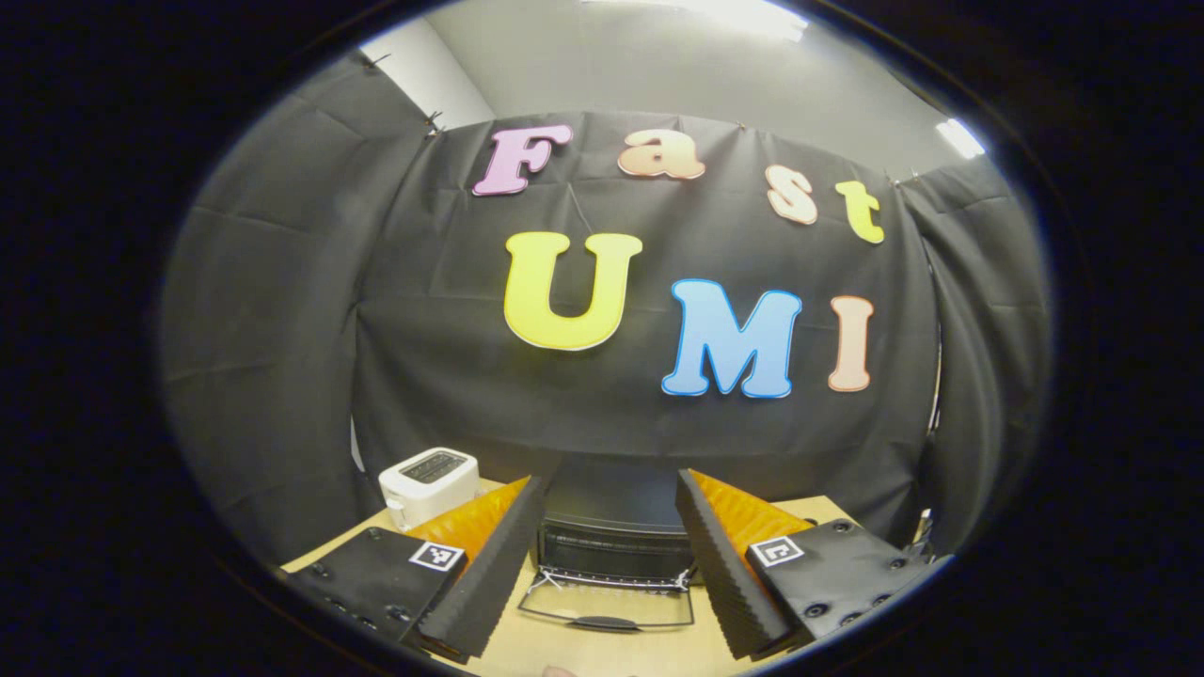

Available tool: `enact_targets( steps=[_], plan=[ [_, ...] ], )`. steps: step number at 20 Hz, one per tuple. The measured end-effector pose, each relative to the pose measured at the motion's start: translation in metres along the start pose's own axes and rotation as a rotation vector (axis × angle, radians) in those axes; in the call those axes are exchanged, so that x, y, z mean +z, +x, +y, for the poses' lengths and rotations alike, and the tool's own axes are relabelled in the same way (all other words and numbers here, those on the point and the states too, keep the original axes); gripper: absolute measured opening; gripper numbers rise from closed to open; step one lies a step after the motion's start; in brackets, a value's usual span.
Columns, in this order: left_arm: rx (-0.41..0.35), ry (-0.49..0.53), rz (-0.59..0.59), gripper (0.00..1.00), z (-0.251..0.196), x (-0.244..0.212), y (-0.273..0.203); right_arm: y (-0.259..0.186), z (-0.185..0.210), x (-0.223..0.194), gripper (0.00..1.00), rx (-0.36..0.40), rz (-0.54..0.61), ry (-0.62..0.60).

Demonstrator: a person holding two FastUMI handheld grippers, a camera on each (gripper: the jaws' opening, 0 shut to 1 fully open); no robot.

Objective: Open the electric oven with the left hand, put the food in, and close the electric oven.

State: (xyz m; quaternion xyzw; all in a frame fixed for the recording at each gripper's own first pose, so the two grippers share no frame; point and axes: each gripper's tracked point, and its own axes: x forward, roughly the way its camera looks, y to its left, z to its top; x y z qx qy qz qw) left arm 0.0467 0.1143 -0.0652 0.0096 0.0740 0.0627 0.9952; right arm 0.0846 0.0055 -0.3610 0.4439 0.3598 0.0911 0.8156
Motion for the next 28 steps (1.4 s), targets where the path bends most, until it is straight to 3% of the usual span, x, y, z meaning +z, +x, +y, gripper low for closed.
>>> enact_targets(
  steps=[7, 9, 10, 22, 24, 28],
  plan=[
    [-0.08, -0.015, -0.015, 0.99, 0.004, 0.0, 0.012, -0.034, 0.084, -0.008, 0.13, 0.206, -0.035, 0.101],
    [-0.091, -0.004, -0.02, 0.95, 0.011, -0.001, 0.018, -0.037, 0.105, -0.009, 0.13, 0.257, -0.055, 0.149],
    [-0.094, -0.002, -0.018, 0.98, 0.015, -0.001, 0.019, -0.035, 0.115, -0.012, 0.13, 0.269, -0.062, 0.165],
    [-0.118, -0.025, -0.03, 0.98, 0.079, 0.006, 0.014, 0.049, 0.196, -0.056, 0.12, 0.302, -0.002, 0.143],
    [-0.12, -0.024, -0.027, 0.95, 0.091, 0.007, 0.01, 0.073, 0.201, -0.062, 0.13, 0.287, -0.013, 0.141],
    [-0.111, -0.017, -0.017, 0.98, 0.116, 0.002, 0.003, 0.128, 0.204, -0.069, 0.13, 0.24, -0.039, 0.191]
  ],
)
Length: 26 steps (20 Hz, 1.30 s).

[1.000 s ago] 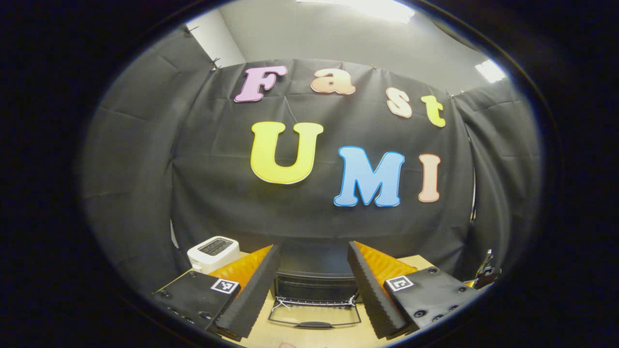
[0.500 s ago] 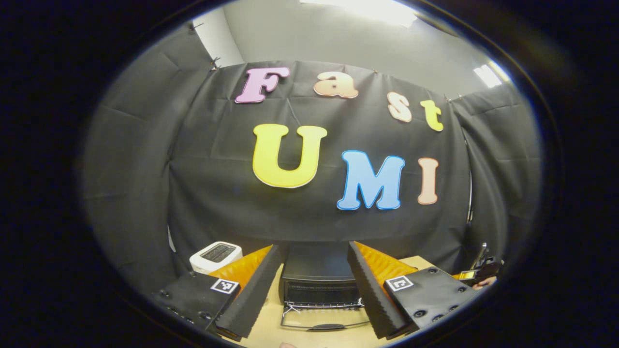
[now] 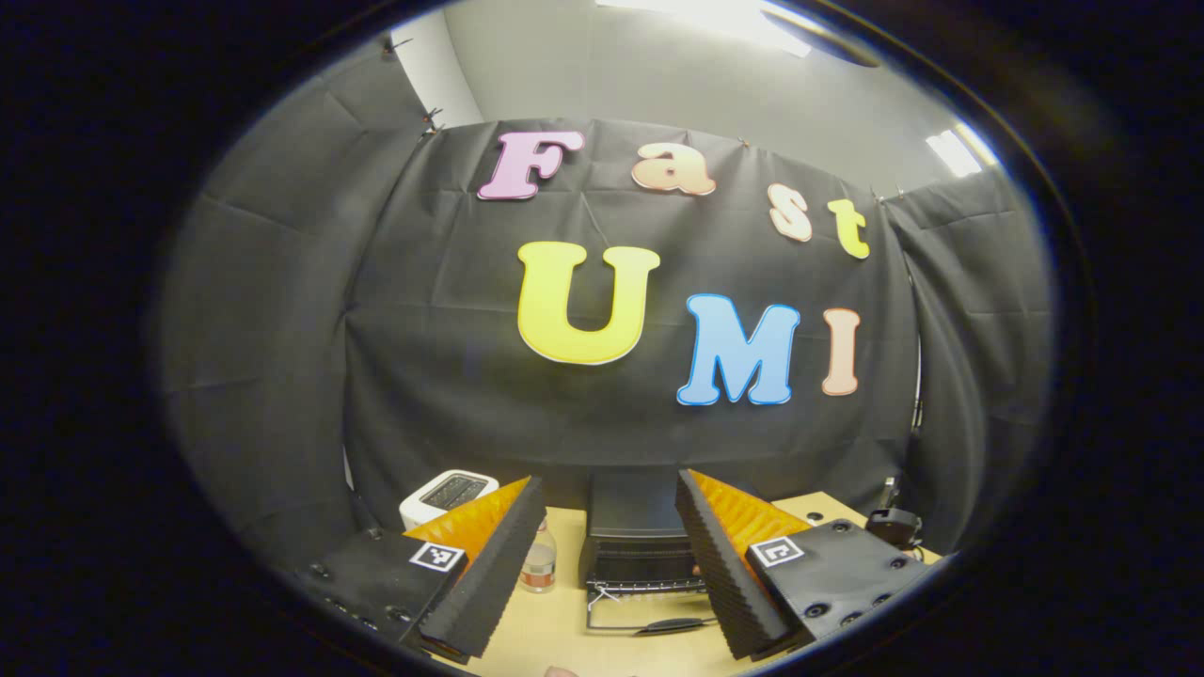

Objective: Open the electric oven with the left hand, put the food in, and close the electric oven.

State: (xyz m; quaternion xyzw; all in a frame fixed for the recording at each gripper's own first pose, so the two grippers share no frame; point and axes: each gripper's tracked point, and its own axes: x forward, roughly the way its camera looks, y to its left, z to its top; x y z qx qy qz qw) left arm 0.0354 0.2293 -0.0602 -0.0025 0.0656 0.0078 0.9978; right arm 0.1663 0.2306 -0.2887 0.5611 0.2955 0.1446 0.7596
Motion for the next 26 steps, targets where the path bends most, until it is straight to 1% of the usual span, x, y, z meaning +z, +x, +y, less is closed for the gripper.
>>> enact_targets(
  steps=[3, 5, 10, 14, 17, 18, 20, 21, 23, 24, 25, 26],
  plan=[
    [0.007, -0.007, 0.017, 0.98, 0.015, -0.006, -0.003, 0.04, -0.011, -0.003, 0.13, -0.031, -0.046, 0.04],
    [0.027, -0.012, 0.029, 0.98, 0.029, -0.009, -0.005, 0.066, -0.022, -0.007, 0.13, -0.067, -0.073, 0.071],
    [0.096, -0.019, 0.057, 0.98, 0.065, -0.019, -0.015, 0.101, -0.045, -0.003, 0.13, -0.102, -0.156, 0.157],
    [0.13, -0.018, 0.08, 0.98, 0.081, -0.025, -0.018, 0.115, -0.057, 0.007, 0.13, -0.134, -0.221, 0.166],
    [0.136, -0.022, 0.089, 0.99, 0.083, -0.029, -0.015, 0.119, -0.068, 0.014, 0.13, -0.196, -0.257, 0.125],
    [0.135, -0.026, 0.088, 0.95, 0.081, -0.029, -0.014, 0.119, -0.069, 0.015, 0.13, -0.227, -0.263, 0.091],
    [0.127, -0.032, 0.087, 0.94, 0.073, -0.032, -0.007, 0.118, -0.073, 0.016, 0.16, -0.306, -0.252, -0.017],
    [0.121, -0.034, 0.087, 0.94, 0.069, -0.032, -0.004, 0.115, -0.072, 0.017, 0.21, -0.33, -0.247, -0.062],
    [0.108, -0.039, 0.086, 0.95, 0.06, -0.033, 0.002, 0.112, -0.073, 0.017, 0.26, -0.384, -0.236, -0.141],
    [0.101, -0.04, 0.086, 0.98, 0.055, -0.033, 0.004, 0.112, -0.078, 0.016, 0.27, -0.425, -0.222, -0.183],
    [0.095, -0.042, 0.089, 0.98, 0.05, -0.035, 0.007, 0.107, -0.079, 0.016, 0.33, -0.438, -0.21, -0.23],
    [0.086, -0.045, 0.092, 0.91, 0.044, -0.038, 0.009, 0.105, -0.079, 0.015, 0.33, -0.445, -0.199, -0.275]
  ],
)
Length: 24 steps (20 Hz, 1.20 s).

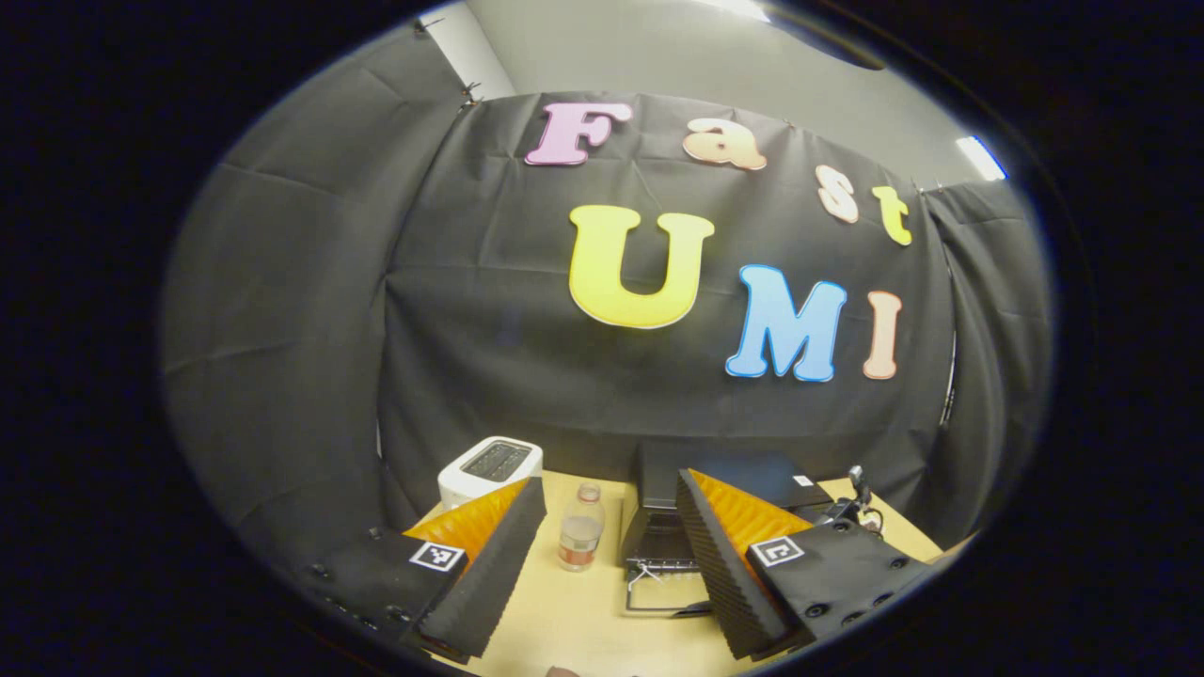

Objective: Open the electric oven with the left hand, put the food in, and close the electric oven.

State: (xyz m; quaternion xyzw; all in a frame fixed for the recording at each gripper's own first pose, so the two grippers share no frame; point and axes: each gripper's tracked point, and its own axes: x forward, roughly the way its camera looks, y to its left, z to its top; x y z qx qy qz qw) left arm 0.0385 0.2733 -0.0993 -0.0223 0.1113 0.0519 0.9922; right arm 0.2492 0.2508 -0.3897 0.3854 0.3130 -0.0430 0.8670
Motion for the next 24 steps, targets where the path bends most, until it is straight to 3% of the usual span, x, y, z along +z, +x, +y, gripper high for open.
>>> enact_targets(
  steps=[2, 3, 5, 8, 12, 17, 18, 19, 20, 21, 24],
  plan=[
    [-0.012, 0.001, 0.005, 0.98, -0.01, -0.003, 0.002, -0.011, -0.003, 0.005, 0.37, -0.002, -0.007, -0.098],
    [-0.02, -0.002, 0.005, 0.95, -0.016, -0.001, 0.003, -0.016, -0.003, 0.005, 0.46, -0.004, -0.003, -0.137],
    [-0.038, -0.007, 0.003, 0.99, -0.032, -0.002, 0.009, -0.038, -0.005, 0.007, 0.46, -0.016, -0.016, -0.266],
    [-0.044, -0.005, 0.004, 0.95, -0.05, -0.004, 0.017, -0.081, -0.006, 0.031, 0.46, -0.006, -0.105, -0.473],
    [-0.089, 0.014, -0.018, 0.98, -0.084, 0.0, 0.026, -0.157, 0.009, 0.079, 0.46, 0.042, -0.25, -0.633],
    [-0.148, 0.028, -0.039, 0.95, -0.132, 0.006, 0.031, -0.251, 0.028, 0.142, 0.46, 0.056, -0.436, -0.697],
    [-0.157, 0.025, -0.045, 0.99, -0.142, 0.008, 0.032, -0.269, 0.033, 0.154, 0.46, 0.056, -0.471, -0.709],
    [-0.159, 0.024, -0.058, 0.95, -0.151, 0.012, 0.032, -0.285, 0.037, 0.165, 0.35, 0.051, -0.499, -0.726],
    [-0.165, 0.026, -0.073, 0.94, -0.16, 0.016, 0.032, -0.297, 0.037, 0.172, 0.48, 0.046, -0.525, -0.747],
    [-0.174, 0.029, -0.084, 0.99, -0.17, 0.019, 0.032, -0.309, 0.039, 0.181, 0.53, 0.044, -0.56, -0.761],
    [-0.197, 0.039, -0.107, 0.95, -0.193, 0.025, 0.029, -0.334, 0.046, 0.196, 0.6, 0.071, -0.612, -0.782]
  ],
)
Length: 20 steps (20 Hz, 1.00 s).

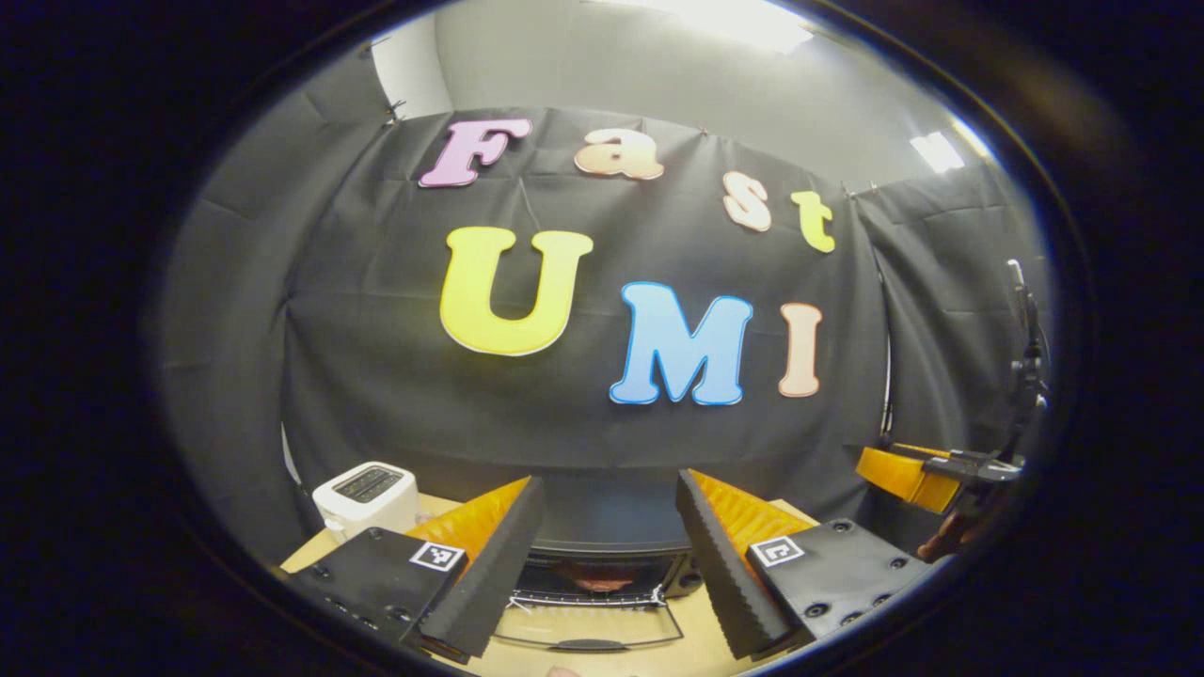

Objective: Open the electric oven with the left hand, put the food in, and close the electric oven.

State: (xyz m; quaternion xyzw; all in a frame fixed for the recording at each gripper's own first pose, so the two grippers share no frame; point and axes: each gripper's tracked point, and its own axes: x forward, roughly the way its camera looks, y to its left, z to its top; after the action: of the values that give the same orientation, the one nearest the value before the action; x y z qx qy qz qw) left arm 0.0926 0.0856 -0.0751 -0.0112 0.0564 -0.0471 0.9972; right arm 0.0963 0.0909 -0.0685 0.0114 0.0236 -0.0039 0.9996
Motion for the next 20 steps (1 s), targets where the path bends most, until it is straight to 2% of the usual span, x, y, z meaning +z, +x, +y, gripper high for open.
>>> enact_targets(
  steps=[1, 6, 8, 9, 10, 11, 12, 14, 18, 20],
  plan=[
    [-0.008, 0.006, -0.001, 0.99, -0.007, 0.001, 0.001, -0.006, -0.002, 0.006, 0.72, 0.009, -0.009, 0.009],
    [-0.029, 0.015, 0.064, 0.94, -0.022, -0.03, 0.006, -0.013, -0.012, 0.005, 0.77, -0.003, 0.0, 0.021],
    [-0.043, 0.008, 0.111, 0.94, -0.025, -0.054, 0.008, -0.016, -0.016, 0.001, 0.8, -0.003, 0.007, 0.016],
    [-0.053, 0.006, 0.136, 0.98, -0.027, -0.069, 0.009, -0.016, -0.019, 0.0, 0.77, -0.005, 0.004, 0.013],
    [-0.049, 0.011, 0.16, 0.95, -0.024, -0.082, 0.01, -0.016, -0.022, 0.001, 0.87, -0.006, 0.003, 0.011],
    [-0.042, 0.014, 0.194, 0.92, -0.021, -0.098, 0.009, -0.016, -0.024, 0.002, 0.89, -0.008, 0.004, 0.011],
    [-0.036, 0.01, 0.227, 0.92, -0.018, -0.114, 0.008, -0.017, -0.026, 0.001, 0.89, -0.008, 0.004, 0.012],
    [-0.026, -0.01, 0.292, 0.99, -0.015, -0.143, 0.007, -0.016, -0.032, 0.0, 0.89, -0.013, 0.006, 0.009],
    [0.001, -0.021, 0.42, 0.95, -0.002, -0.2, 0.0, -0.014, -0.04, -0.006, 0.89, -0.022, 0.021, 0.007],
    [0.002, -0.012, 0.478, 0.98, 0.002, -0.225, -0.002, -0.016, -0.044, -0.011, 0.89, -0.028, 0.031, 0.011]
  ],
)
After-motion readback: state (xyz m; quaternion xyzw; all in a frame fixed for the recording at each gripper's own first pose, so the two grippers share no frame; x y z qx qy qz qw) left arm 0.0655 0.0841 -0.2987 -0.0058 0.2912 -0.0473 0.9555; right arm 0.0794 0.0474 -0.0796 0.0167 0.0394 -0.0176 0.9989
